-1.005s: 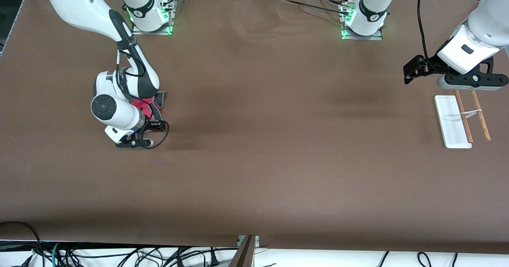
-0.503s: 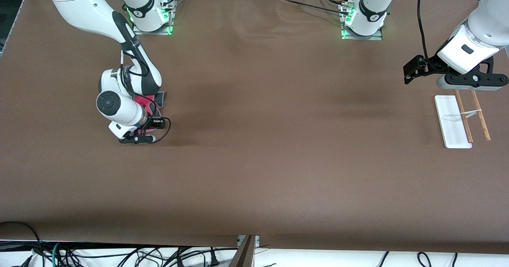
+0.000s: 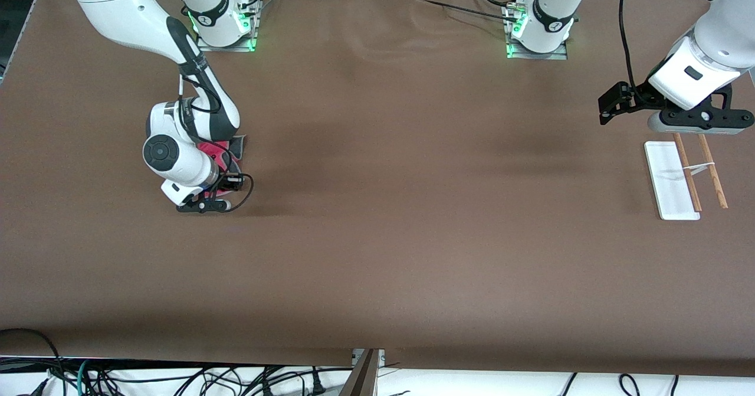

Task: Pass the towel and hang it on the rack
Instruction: 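Close the right gripper on the pink towel's edge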

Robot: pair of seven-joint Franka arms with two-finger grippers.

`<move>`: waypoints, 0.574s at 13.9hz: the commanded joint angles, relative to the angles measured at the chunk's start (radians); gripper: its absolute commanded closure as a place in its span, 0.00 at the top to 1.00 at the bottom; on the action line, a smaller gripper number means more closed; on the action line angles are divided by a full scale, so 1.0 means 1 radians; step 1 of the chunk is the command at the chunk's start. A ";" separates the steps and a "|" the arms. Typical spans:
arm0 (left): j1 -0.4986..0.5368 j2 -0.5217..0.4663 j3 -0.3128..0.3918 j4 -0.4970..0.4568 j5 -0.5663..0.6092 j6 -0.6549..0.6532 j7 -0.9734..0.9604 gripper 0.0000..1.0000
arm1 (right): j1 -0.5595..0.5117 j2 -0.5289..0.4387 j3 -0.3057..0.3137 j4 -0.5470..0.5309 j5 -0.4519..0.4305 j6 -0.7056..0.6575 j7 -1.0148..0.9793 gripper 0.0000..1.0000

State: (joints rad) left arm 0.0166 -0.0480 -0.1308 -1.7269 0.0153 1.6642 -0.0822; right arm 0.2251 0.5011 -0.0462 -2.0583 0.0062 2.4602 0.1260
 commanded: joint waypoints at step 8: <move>0.008 -0.003 -0.006 0.010 0.017 -0.014 0.021 1.00 | -0.003 -0.067 0.008 0.026 0.008 -0.084 0.009 0.01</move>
State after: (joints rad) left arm 0.0166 -0.0480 -0.1308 -1.7269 0.0153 1.6642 -0.0822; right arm 0.2249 0.4826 -0.0465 -2.0468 0.0065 2.4445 0.1261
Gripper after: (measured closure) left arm 0.000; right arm 0.974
